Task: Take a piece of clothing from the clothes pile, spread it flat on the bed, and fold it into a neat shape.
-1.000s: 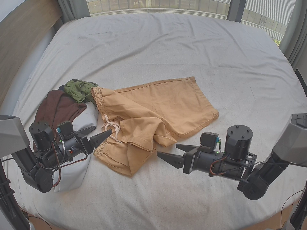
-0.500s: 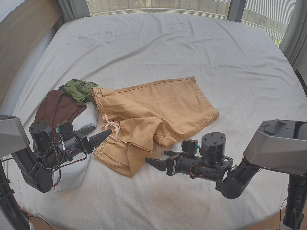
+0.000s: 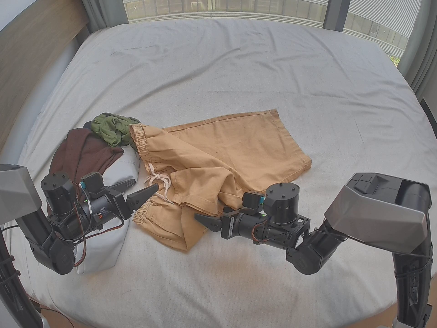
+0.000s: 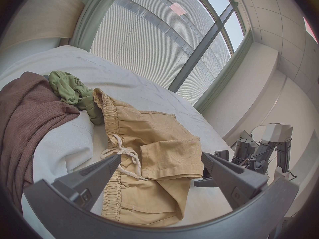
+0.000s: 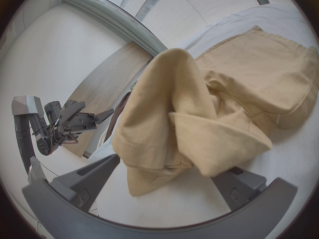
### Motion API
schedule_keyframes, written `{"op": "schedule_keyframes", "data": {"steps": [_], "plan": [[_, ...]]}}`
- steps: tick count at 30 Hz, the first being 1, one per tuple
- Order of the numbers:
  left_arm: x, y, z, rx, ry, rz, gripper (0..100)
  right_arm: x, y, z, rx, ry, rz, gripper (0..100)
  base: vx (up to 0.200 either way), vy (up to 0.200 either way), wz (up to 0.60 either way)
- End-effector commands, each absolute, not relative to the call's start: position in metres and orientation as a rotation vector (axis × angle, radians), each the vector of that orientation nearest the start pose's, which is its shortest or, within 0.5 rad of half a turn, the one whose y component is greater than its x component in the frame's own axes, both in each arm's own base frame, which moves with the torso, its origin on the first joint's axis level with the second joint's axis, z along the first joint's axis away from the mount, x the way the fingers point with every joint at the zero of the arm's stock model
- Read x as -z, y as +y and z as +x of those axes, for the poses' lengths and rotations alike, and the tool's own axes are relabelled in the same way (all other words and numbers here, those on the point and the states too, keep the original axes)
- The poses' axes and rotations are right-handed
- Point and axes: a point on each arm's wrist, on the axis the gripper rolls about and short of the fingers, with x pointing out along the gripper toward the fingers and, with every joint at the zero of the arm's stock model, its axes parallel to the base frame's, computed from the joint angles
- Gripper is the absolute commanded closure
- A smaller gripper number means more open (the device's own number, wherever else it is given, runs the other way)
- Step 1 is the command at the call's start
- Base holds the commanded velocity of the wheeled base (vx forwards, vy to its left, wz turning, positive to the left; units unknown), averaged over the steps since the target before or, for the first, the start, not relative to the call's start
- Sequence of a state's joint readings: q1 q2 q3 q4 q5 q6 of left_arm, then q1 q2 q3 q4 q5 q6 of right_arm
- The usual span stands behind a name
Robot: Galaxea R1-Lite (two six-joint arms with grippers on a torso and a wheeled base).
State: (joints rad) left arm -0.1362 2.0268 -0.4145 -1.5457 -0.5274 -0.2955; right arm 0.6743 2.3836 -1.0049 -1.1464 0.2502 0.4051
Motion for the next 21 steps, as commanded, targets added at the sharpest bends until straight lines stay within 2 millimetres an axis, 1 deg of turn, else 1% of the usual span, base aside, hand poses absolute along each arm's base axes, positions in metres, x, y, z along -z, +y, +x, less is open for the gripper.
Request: {"op": "schedule_keyframes", "data": {"steps": [1,5,6,7,8,10,11,13,17,21], "plan": [[-0.085,-0.052,0.295,0.651,0.166,-0.298,0,-0.028,0.275,0.328,-0.871,0.405,0.325,0,0.0,0.0,0.0],[-0.085,-0.052,0.295,0.649,0.165,-0.298,0,-0.031,0.278,0.323,-0.882,0.408,0.341,0,0.0,0.0,0.0],[-0.084,-0.052,0.295,0.649,0.167,-0.299,0,-0.037,0.279,0.321,-0.889,0.399,0.348,0,0.0,0.0,0.0],[-0.084,-0.052,0.295,0.649,0.167,-0.299,0,-0.037,0.279,0.321,-0.889,0.399,0.348,0,0.0,0.0,0.0],[-0.084,-0.052,0.295,0.649,0.167,-0.299,0,-0.045,0.278,0.319,-0.893,0.389,0.356,0,0.0,0.0,0.0],[-0.084,-0.052,0.295,0.649,0.168,-0.299,0,-0.048,0.277,0.316,-0.894,0.387,0.356,0,0.0,0.0,0.0],[-0.084,-0.052,0.295,0.649,0.17,-0.299,0,-0.053,0.275,0.314,-0.897,0.378,0.359,0,0.0,0.0,0.0],[-0.083,-0.052,0.295,0.648,0.171,-0.3,0,-0.059,0.273,0.313,-0.899,0.363,0.363,0,0.0,0.0,0.0],[-0.083,-0.052,0.295,0.65,0.173,-0.3,0,-0.062,0.269,0.312,-0.894,0.356,0.37,0,0.0,0.0,0.0],[-0.083,-0.052,0.295,0.648,0.173,-0.3,0,-0.058,0.267,0.309,-0.894,0.358,0.373,0,0.0,0.0,0.0]]}}
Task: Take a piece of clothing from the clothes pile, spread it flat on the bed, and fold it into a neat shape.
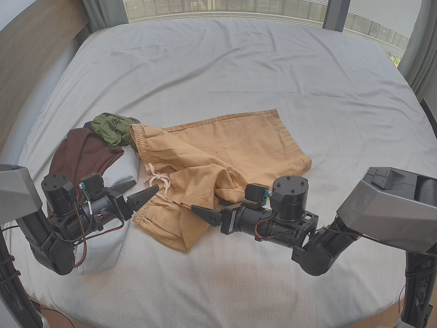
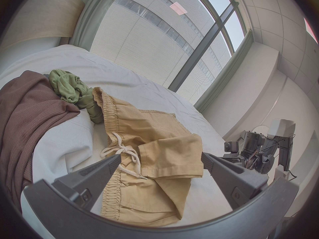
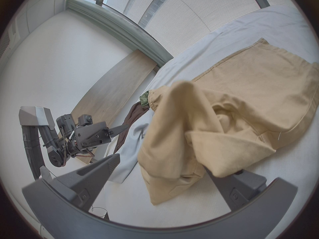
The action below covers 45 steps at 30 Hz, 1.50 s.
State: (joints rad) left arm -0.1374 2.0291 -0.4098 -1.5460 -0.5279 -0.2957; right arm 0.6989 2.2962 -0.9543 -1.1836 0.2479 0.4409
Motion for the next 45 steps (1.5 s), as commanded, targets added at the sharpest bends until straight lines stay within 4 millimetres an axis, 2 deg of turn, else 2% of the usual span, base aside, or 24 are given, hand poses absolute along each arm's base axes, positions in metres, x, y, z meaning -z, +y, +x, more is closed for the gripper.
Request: {"op": "schedule_keyframes", "data": {"steps": [1,14,15,23,32,38,45], "plan": [[-0.083,-0.052,0.295,0.648,0.173,-0.3,0,-0.058,0.267,0.309,-0.896,0.355,0.373,0,0.0,0.0,0.0],[-0.084,-0.052,0.295,0.649,0.17,-0.299,0,-0.043,0.264,0.312,-0.878,0.384,0.362,0,0.0,0.0,0.0],[-0.084,-0.052,0.295,0.649,0.17,-0.299,0,-0.037,0.266,0.313,-0.875,0.393,0.36,0,0.0,0.0,0.0],[-0.085,-0.051,0.294,0.648,0.167,-0.299,0,-0.03,0.275,0.316,-0.888,0.398,0.355,0,0.0,0.0,0.0],[-0.085,-0.051,0.294,0.648,0.165,-0.298,0,-0.026,0.286,0.307,-0.918,0.411,0.351,0,0.0,0.0,0.0],[-0.085,-0.051,0.294,0.648,0.165,-0.298,0,-0.035,0.294,0.301,-0.948,0.388,0.357,0,0.0,0.0,0.0],[-0.086,-0.051,0.294,0.646,0.163,-0.298,0,-0.063,0.293,0.303,-0.964,0.308,0.384,0,0.0,0.0,0.0]]}}
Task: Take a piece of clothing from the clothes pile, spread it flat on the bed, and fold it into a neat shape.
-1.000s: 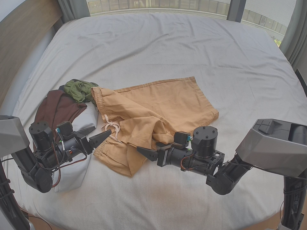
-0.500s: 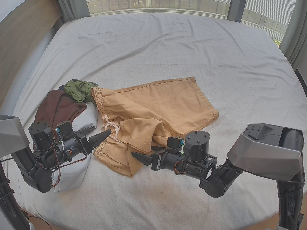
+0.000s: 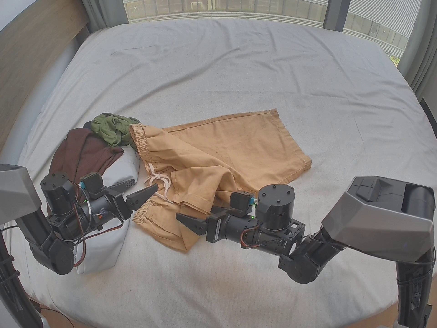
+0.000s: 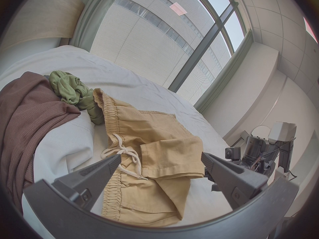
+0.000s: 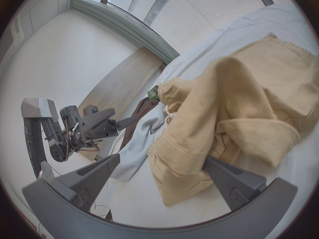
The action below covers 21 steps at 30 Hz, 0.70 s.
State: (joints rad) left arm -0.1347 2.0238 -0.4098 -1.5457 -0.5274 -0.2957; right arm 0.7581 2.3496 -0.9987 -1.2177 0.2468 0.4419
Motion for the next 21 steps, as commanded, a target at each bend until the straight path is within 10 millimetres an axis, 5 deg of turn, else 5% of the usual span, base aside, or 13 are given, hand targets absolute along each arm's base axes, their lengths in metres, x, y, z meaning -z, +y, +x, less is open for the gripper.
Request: {"op": "schedule_keyframes", "data": {"steps": [1,10,13,21], "plan": [[-0.086,-0.051,0.294,0.646,0.163,-0.298,0,-0.067,0.292,0.303,-0.966,0.294,0.394,0,0.0,0.0,0.0],[-0.085,-0.051,0.294,0.646,0.166,-0.299,0,-0.057,0.283,0.307,-0.929,0.283,0.334,0,0.0,0.0,0.0],[-0.084,-0.051,0.294,0.646,0.168,-0.299,0,-0.035,0.272,0.312,-0.902,0.294,0.215,0,0.0,0.0,0.0],[-0.084,-0.051,0.294,0.646,0.168,-0.299,0,-0.022,0.266,0.319,-0.885,0.296,0.12,0,0.0,0.0,0.0]]}}
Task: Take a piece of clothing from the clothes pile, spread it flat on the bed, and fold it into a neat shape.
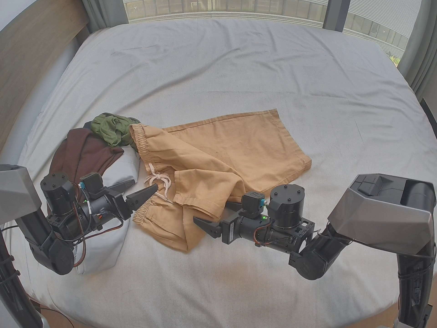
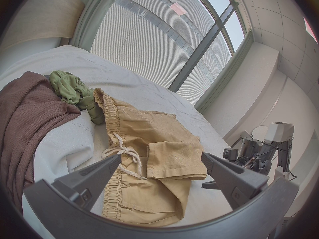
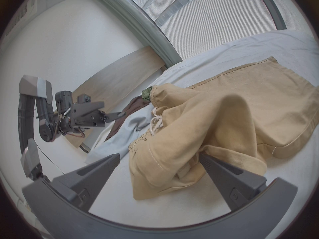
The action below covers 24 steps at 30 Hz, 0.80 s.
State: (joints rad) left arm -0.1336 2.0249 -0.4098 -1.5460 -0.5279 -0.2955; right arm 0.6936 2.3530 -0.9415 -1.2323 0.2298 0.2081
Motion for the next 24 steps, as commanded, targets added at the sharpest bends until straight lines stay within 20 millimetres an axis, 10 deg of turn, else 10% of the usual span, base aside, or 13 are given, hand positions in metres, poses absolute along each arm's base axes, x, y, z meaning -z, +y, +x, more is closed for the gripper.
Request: {"op": "schedule_keyframes", "data": {"steps": [1,8,9,24], "plan": [[-0.084,-0.051,0.294,0.646,0.168,-0.299,0,-0.018,0.265,0.324,-0.879,0.291,0.109,0,0.0,0.0,0.0],[-0.085,-0.051,0.294,0.646,0.168,-0.299,0,-0.019,0.267,0.331,-0.869,0.268,0.113,0,0.0,0.0,0.0],[-0.085,-0.051,0.294,0.646,0.168,-0.299,0,-0.02,0.267,0.331,-0.868,0.263,0.114,100,0.0,0.0,0.0],[-0.084,-0.051,0.294,0.646,0.168,-0.299,0,-0.054,0.253,0.323,-0.839,0.197,0.119,100,0.0,0.0,0.0]]}}
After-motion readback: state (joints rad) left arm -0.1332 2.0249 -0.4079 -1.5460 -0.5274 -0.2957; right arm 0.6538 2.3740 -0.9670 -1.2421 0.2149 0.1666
